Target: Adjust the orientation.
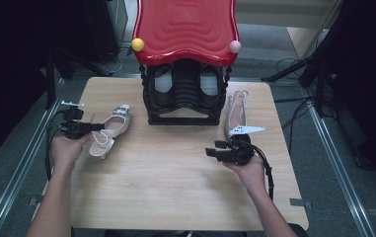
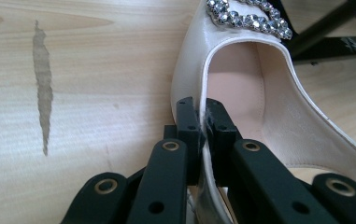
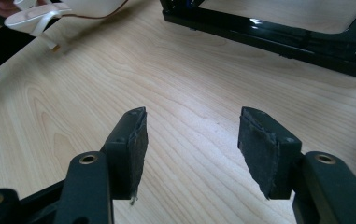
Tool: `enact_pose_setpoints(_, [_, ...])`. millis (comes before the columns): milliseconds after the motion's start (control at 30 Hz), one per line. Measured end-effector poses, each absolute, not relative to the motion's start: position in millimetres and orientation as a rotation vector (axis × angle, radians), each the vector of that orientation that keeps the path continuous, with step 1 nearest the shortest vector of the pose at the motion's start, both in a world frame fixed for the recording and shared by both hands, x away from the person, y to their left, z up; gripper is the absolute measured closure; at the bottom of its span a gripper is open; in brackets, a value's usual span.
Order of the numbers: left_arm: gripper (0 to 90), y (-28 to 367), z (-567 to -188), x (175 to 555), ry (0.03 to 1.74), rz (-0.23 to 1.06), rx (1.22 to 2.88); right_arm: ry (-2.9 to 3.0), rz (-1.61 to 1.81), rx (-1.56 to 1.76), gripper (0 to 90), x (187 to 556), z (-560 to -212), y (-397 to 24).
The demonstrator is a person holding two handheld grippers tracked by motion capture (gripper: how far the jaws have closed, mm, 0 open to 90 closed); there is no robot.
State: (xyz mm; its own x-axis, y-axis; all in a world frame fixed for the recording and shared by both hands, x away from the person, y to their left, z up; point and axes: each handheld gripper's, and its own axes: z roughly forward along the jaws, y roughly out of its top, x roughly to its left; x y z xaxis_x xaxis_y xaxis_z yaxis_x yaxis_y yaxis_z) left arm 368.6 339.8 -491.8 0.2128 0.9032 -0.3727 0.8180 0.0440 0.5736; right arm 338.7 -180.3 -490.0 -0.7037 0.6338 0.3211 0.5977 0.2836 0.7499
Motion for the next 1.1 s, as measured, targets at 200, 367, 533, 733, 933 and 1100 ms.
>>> enact_pose_setpoints(200, [87.2, 331.0, -486.7, 350.8, 1.572, 0.102, 1.773, 2.477, 1.438, 1.187, 44.0, 343.6, -488.4, -178.1])
enact_pose_setpoints(367, [87.1, 321.0, -482.6, 337.4, 1.522, 0.068, 1.777, 2.485, 1.441, 1.174, 44.0, 348.3, -489.2, -172.9])
enact_pose_setpoints(533, [87.0, 310.7, -481.0, 328.0, 1.498, 0.069, 1.801, 2.497, 1.439, 1.161, 44.0, 351.5, -488.9, -167.5])
enact_pose_setpoints(733, [87.0, 294.4, -478.3, 318.0, 1.458, 0.052, 1.821, 2.515, 1.435, 1.135, 44.1, 355.2, -489.2, -160.4])
enact_pose_setpoints(933, [86.8, 273.3, -477.2, 315.4, 1.402, 0.033, 1.859, 2.52, 1.43, 1.132, 44.1, 354.9, -489.6, -159.0])
enact_pose_setpoints(1100, [86.6, 251.9, -478.5, 318.3, 1.343, -0.017, 1.902, 2.526, 1.416, 1.135, 44.3, 352.3, -490.0, -159.8])
